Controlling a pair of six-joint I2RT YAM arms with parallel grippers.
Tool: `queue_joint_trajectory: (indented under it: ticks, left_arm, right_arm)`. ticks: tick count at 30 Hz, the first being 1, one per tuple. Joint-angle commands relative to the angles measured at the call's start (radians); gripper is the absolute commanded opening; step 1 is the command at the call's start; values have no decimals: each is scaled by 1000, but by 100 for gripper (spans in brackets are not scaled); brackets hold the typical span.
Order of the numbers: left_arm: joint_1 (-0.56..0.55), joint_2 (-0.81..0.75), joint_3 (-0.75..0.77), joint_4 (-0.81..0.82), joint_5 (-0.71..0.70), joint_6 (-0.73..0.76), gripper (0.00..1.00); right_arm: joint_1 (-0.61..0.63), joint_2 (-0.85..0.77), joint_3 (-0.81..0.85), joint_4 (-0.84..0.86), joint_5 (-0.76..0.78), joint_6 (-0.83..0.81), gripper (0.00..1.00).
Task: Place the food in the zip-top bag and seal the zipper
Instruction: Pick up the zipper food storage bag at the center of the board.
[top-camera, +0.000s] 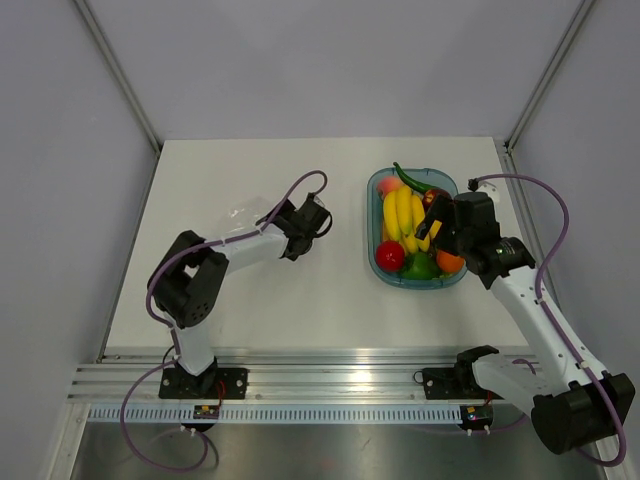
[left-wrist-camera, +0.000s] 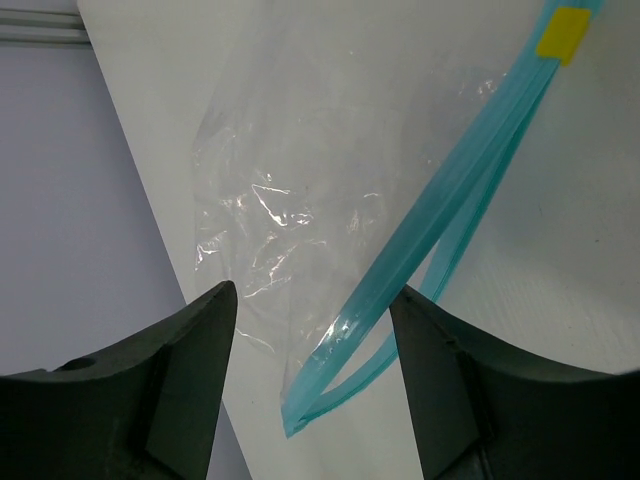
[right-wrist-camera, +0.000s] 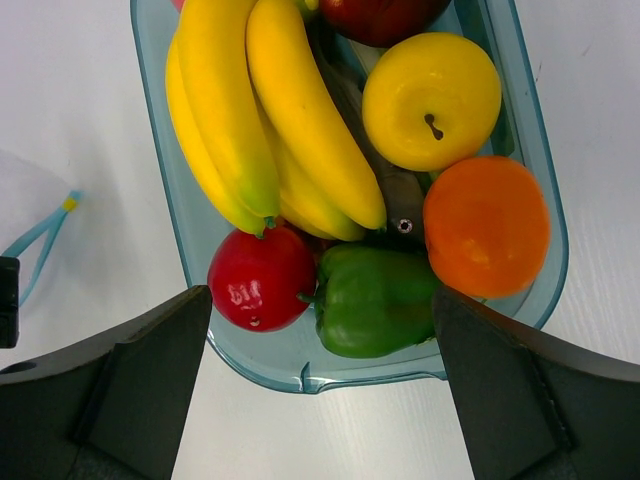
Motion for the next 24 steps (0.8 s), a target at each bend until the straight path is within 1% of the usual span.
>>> queue_joint_trajectory:
  ticks: [1,5,10,11,14,15,17,18,19,21,22,24]
  left_arm:
    - [27,6,-5,88,-56,11,62]
    - [45,12,-1,111,-44,-1,59]
    - [65,31,9,124,-35,-24,52]
    - [70,34,9,124,-33,-33,46]
    - [82,48,25,113,-44,-51,34]
    - [91,54,30,112,-45,-59,22]
    - [105,65,50,92,-59,-85,10]
    - [123,75,62,69,-59,-105,0]
    - [131,75,91,28,-50,-123,0]
    - [139,63,111,1,-33,-163,0]
    - [139,34,119,-13,-4,-174,0]
    - [139,2,170,-88,51,-243,0]
  right_arm:
    - [1,-19,-6,45,-9,-7,99]
    - [1,-22,-14,49,-12,-3,100]
    - [1,-35,-12,46,-9,-5,99]
    - [1,-36,-12,45,-9,-6,99]
    - [1,-44,-18,48,-9,-7,99]
    - [3,-44,-18,51,-12,-5,99]
    - [1,-44,-23,54,-15,-5,99]
    - [1,-42,-23,55,-23,-3,99]
    - [1,-41,-25,55,-27,-5,100]
    - [1,-41,-23,63,-49,-25,99]
    - [1,-42,-22,68,-51,-36,99]
    - [1,-33,-11,69,-87,-85,99]
